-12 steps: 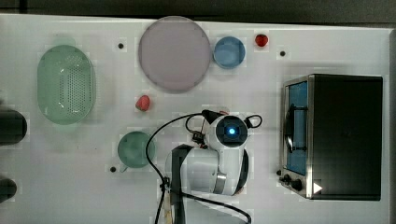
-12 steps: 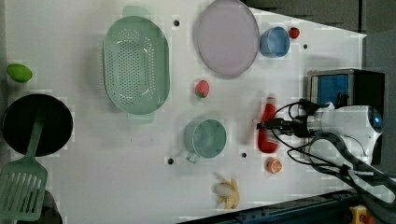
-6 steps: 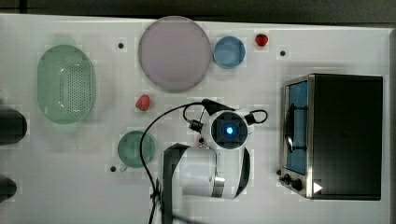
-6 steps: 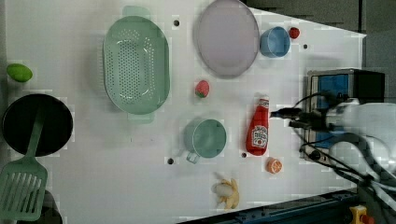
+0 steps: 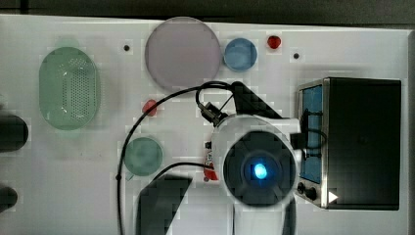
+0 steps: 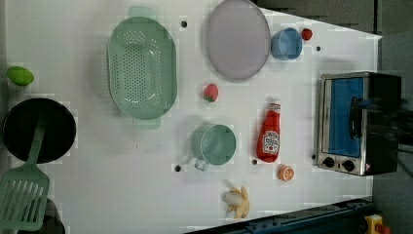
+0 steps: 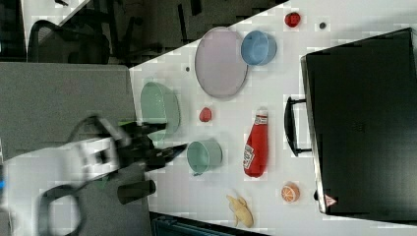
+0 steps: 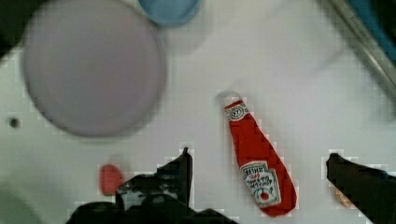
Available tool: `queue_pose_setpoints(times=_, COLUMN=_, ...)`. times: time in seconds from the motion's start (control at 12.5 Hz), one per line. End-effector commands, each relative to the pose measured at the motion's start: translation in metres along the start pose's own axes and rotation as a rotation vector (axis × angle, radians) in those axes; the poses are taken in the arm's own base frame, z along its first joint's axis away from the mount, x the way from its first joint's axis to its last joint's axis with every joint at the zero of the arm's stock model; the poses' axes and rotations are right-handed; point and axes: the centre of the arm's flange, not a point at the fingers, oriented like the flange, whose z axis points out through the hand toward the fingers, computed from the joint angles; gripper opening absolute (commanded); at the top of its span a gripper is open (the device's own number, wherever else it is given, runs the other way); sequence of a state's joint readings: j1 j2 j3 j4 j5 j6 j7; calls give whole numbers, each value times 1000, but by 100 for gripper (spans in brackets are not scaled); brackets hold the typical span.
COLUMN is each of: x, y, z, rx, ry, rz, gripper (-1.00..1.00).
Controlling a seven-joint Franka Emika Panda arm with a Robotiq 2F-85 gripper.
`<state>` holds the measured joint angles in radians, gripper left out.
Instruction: Pick ketchup from plate and place it on table.
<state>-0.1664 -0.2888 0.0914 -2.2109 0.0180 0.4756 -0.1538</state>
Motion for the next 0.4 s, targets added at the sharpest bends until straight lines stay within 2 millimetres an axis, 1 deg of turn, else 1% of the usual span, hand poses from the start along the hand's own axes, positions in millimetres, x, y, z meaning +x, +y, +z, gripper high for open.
queue_pose_setpoints(times=0.08, x=-5, y=-6, z=-36, rx=-52, ry=-52, rz=134, gripper=100)
queue_pose_setpoints(times=0.24, x=-12, y=-3, z=-54, rx=-106, ry=-113, rz=130, gripper=100)
queue_pose_setpoints(times=0.4, x=-12, y=-4, z=-61, rx=-109, ry=-116, rz=129, gripper=100)
